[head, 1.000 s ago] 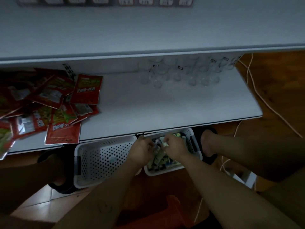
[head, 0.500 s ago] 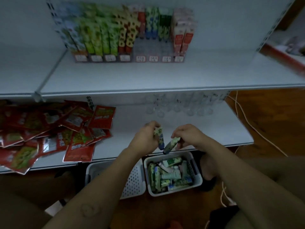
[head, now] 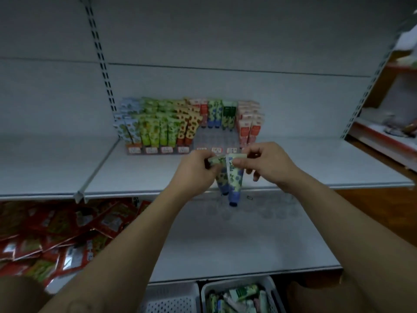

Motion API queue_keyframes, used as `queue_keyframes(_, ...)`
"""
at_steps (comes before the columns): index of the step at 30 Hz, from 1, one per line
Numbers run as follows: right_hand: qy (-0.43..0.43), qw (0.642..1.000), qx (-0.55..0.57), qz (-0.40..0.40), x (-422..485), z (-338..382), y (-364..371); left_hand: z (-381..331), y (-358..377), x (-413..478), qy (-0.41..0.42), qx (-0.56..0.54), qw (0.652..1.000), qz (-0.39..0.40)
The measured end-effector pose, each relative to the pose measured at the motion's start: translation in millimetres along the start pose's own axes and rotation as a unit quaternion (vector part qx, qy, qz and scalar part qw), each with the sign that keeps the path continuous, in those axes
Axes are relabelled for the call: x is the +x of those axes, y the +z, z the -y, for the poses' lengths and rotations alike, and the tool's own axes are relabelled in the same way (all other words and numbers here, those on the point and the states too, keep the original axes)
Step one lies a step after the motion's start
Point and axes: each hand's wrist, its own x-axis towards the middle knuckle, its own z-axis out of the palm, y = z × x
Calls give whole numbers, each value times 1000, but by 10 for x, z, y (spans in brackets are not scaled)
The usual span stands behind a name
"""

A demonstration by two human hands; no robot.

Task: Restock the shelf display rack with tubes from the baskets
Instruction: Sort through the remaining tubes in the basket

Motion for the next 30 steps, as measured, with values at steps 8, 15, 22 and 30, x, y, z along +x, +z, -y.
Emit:
queue_keyframes(8,-75,990,-104,-58,553,211,-91,-186,-331,583,46,30,997,-54)
queue_keyframes(15,-139,980,-87,-111,1034,244,-222,-220,-370,1127,82,84,989,-87)
queue_keyframes(22,-201,950,-186,-149,1694,116,-328,-212,-468,1761,119,190,970,-97)
queue_keyframes(30,-242,920,-265,-160,2342,-186,-174,99,-192,2309,122,320,935,-92)
